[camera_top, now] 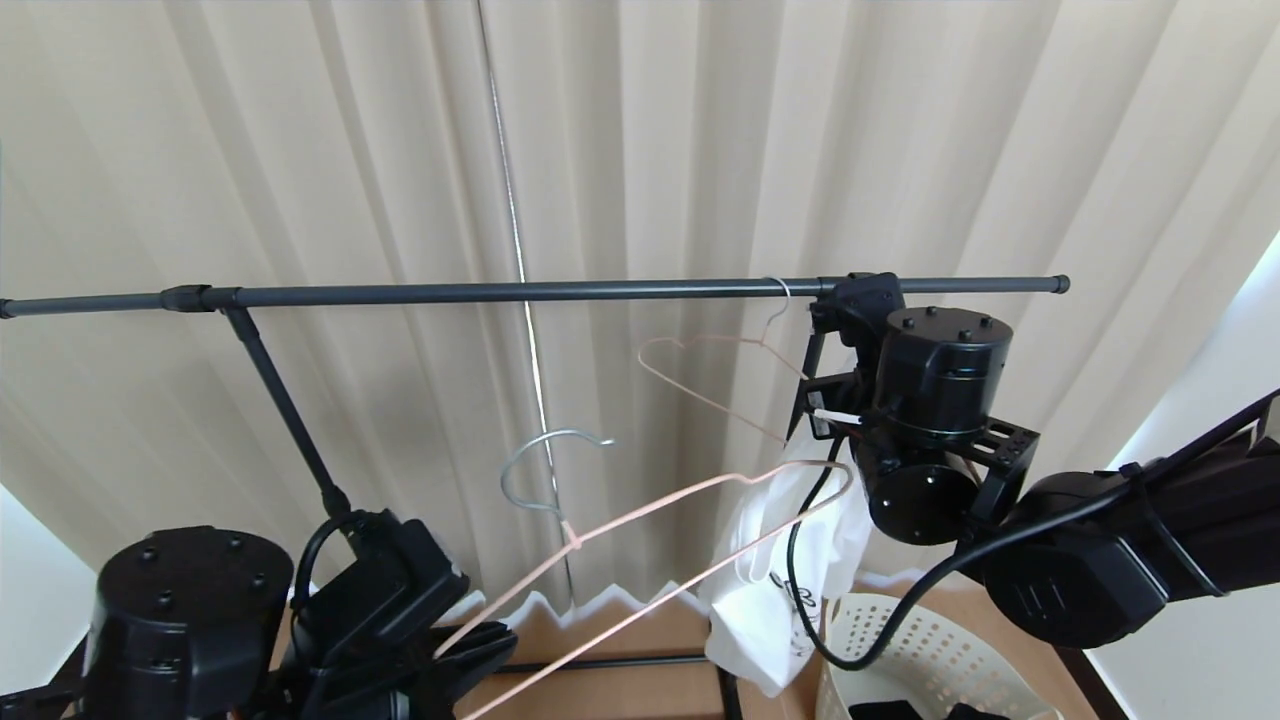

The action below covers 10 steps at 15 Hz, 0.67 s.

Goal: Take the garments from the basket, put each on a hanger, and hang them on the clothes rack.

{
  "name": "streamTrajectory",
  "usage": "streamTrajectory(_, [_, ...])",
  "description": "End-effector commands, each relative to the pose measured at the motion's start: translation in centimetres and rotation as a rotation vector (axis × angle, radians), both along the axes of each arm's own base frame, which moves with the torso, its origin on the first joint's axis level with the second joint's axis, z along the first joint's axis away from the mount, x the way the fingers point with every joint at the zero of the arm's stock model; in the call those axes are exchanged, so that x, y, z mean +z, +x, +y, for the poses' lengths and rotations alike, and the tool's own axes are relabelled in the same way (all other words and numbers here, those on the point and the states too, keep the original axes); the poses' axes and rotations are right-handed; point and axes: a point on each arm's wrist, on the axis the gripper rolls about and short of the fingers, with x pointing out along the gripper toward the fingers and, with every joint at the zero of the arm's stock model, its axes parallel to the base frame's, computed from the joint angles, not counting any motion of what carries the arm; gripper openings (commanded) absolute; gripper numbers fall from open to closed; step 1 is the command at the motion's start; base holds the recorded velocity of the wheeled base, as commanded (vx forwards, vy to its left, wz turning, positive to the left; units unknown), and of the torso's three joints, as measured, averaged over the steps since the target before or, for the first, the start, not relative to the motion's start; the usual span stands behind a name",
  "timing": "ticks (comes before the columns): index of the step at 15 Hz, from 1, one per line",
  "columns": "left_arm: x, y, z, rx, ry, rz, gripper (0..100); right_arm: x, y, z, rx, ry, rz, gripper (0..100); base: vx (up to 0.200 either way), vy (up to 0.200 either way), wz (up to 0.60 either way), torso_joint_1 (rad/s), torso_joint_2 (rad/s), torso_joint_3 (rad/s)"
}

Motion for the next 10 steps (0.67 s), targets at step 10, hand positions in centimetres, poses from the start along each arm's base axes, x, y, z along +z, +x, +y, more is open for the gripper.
streamTrajectory(10, [-1.9,1.0,-0.7,0.105,-0.024,0.043,0,0.9,-1.4,1.0,0.043,0.033,-0.035,0,0.000,0.000,0.00,0.000,0.00,0.000])
